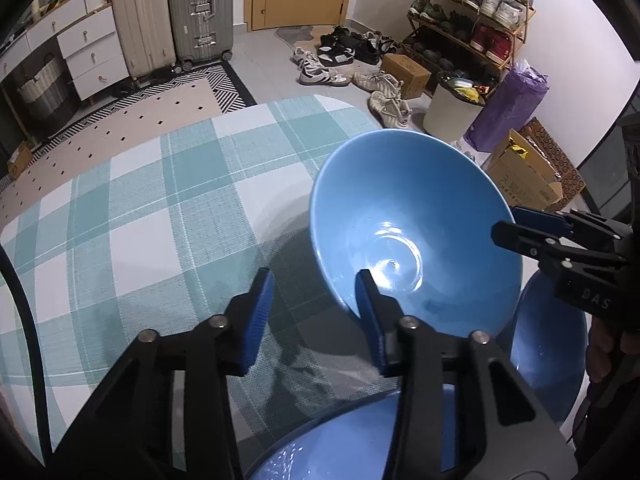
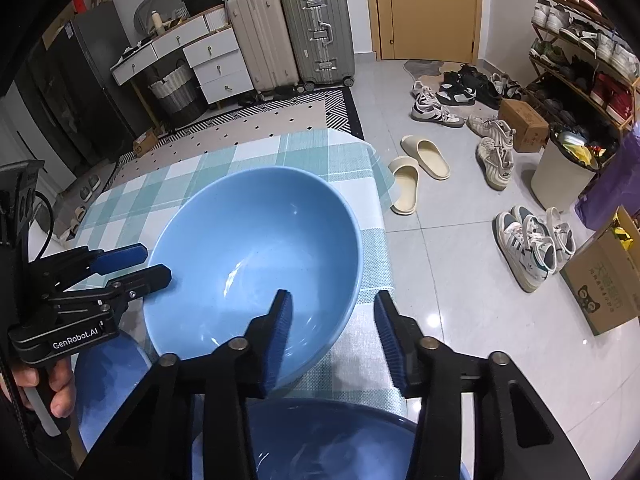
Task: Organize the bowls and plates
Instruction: 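Close the left tool on a blue bowl rim while the right tool closes on it, then lift the light-blue bowl off the table with both tools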
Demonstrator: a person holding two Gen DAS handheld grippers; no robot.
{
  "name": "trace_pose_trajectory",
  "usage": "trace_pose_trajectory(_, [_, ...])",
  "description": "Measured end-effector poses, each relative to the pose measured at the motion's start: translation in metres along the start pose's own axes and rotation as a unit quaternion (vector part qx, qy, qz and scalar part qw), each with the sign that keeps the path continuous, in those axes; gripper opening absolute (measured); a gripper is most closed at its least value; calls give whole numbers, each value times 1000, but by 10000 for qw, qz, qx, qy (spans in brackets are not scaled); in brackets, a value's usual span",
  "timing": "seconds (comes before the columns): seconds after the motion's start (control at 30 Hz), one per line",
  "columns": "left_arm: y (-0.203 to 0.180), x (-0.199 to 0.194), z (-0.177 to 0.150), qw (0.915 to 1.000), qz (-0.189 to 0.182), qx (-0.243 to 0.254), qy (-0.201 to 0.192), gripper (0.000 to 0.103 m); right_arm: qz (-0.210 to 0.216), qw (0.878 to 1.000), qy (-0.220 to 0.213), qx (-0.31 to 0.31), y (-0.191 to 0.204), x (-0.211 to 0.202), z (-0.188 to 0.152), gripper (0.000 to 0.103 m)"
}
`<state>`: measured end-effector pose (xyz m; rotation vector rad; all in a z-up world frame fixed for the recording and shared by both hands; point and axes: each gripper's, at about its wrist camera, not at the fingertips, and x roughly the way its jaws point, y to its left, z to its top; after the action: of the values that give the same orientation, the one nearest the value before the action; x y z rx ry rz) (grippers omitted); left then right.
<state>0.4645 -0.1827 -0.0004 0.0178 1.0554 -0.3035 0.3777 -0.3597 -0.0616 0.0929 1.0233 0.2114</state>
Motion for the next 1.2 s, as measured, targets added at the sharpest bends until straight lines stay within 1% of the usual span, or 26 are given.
trace_pose_trajectory(0.13, [-7,-1,0,9999,-47,104,-11,22,-43,10000,-6,-45,-1,2,-1,32])
trace_pose_trajectory(0.23, [-12,-2,0,9998,-31,187,-23,16,-110,9999,-25,-94,0,3,-2,27])
trace_pose_trajectory(0.37, [-15,-3,0,9997,28,226,-44,16,-162,9998,-44,-123,-1,2,-3,21])
trace_pose_trajectory(0.43, [-15,-3,0,9997,28,225,-50,16,-168,9998,-52,-129,-1,2,-3,20])
trace_pose_trajectory(0.87, [-16,-12,2,9995,87,233,-178,15,-205,9996,-92,-173,2,1,-3,19])
trace_pose_trajectory(1.2, [-20,-29,3,9989,125,267,-356,15,-197,9994,-230,-191,6,-8,-2,19])
